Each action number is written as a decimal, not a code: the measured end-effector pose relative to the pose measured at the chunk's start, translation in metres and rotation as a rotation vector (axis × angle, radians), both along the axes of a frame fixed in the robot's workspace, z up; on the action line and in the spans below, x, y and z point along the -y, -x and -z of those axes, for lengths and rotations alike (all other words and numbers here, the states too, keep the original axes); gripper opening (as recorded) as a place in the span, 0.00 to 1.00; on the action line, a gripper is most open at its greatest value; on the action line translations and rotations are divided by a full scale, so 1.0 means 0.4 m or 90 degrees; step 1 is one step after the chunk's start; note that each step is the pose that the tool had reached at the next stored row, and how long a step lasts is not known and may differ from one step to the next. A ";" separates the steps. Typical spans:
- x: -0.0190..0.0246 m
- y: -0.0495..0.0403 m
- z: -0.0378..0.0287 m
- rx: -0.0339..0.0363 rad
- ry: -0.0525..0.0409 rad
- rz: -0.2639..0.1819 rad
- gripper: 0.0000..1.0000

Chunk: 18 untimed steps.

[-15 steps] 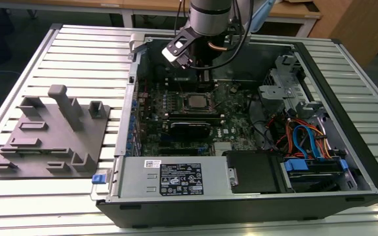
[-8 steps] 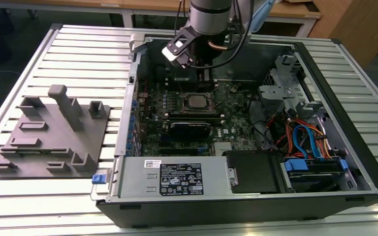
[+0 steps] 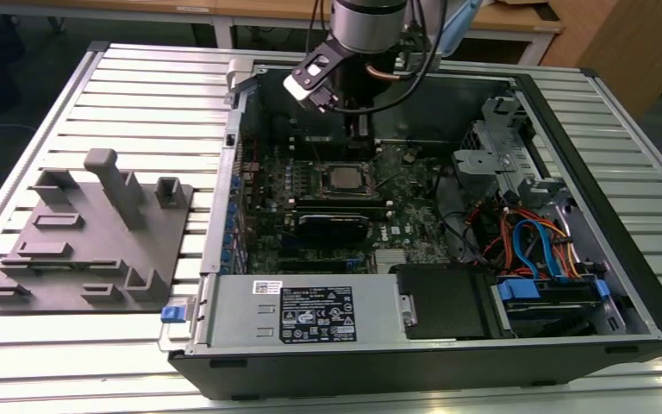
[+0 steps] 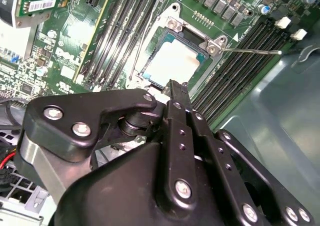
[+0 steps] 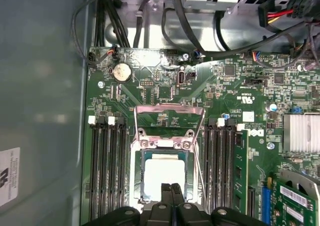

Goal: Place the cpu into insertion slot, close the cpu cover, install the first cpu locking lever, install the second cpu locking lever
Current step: 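Close the cpu cover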

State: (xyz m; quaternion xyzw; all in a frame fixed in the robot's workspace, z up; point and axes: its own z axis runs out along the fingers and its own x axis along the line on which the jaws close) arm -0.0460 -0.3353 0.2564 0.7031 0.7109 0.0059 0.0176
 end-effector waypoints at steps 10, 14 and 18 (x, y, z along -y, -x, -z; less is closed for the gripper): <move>0.000 -0.008 -0.025 -0.0001 0.0005 0.000 0.10; 0.000 -0.029 -0.024 0.0000 0.0004 0.000 0.10; 0.000 -0.050 -0.024 0.0000 0.0004 0.000 0.10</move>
